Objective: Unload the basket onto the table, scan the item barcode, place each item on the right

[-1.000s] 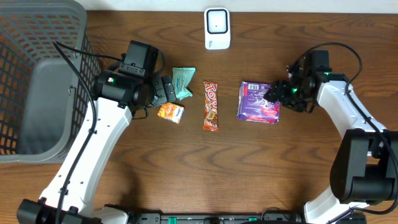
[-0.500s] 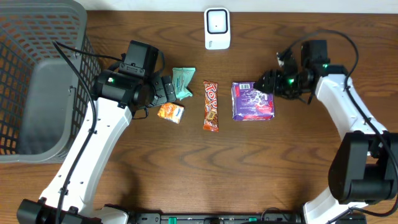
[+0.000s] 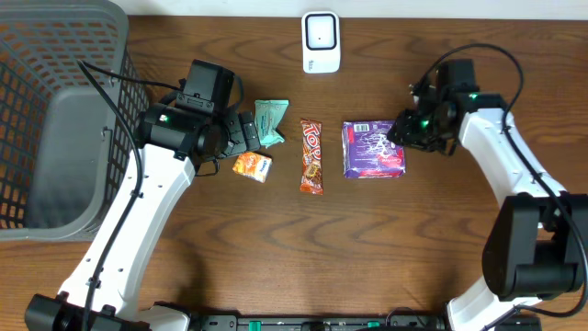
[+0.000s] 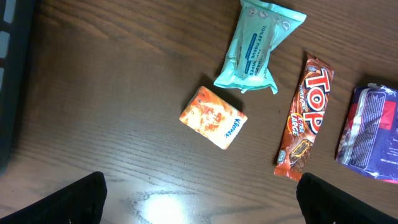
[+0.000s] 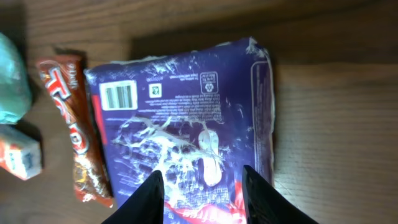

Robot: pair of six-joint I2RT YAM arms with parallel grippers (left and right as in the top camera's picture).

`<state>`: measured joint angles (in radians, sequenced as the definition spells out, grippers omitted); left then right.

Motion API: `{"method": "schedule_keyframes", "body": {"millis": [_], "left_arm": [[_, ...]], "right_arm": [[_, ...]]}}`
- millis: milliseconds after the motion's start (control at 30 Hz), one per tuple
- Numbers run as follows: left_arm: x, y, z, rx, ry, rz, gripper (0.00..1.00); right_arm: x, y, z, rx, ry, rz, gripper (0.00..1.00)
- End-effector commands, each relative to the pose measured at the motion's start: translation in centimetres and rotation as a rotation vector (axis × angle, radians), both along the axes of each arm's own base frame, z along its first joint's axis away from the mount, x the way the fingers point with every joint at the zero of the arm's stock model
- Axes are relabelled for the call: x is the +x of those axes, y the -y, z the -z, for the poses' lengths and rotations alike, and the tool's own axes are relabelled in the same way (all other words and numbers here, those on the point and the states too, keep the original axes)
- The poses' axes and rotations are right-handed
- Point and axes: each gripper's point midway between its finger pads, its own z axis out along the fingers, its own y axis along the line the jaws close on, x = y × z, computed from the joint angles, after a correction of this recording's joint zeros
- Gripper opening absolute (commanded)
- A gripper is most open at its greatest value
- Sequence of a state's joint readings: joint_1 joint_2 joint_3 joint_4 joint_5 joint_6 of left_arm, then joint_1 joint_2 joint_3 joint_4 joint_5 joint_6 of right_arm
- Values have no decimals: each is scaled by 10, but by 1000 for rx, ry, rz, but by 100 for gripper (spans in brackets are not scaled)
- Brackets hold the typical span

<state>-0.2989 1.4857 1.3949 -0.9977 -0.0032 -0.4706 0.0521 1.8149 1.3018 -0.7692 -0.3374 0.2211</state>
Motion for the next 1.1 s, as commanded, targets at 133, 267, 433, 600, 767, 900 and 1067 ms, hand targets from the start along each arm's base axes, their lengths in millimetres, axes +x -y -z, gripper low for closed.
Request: {"method": "schedule_keyframes", "body": {"millis": [133,267,433,600,767,900,1067], "left_arm": [[2,-2,-2,11,4,3,98],[2,-2,-2,11,4,3,98],[2,-2,-2,11,4,3,98],[2,-2,-2,11,4,3,98],[2,-2,-1,11,4,3,98],[2,-2,-2,11,4,3,98],[2,-2,-2,11,4,3,98]], "right_arm": [[-14,0,37,-69,-67,25,36],[-14,9,37,-115,-75,51,50],[-8,18,10,-114,-86,73,72],[5,27,-24,-120,-56,62,82],[1,32,-22,-128,-70,48,91],[-11,40,-2,-120,-118,66,90],[-20,29,26,-15,-123,61,87]]}}
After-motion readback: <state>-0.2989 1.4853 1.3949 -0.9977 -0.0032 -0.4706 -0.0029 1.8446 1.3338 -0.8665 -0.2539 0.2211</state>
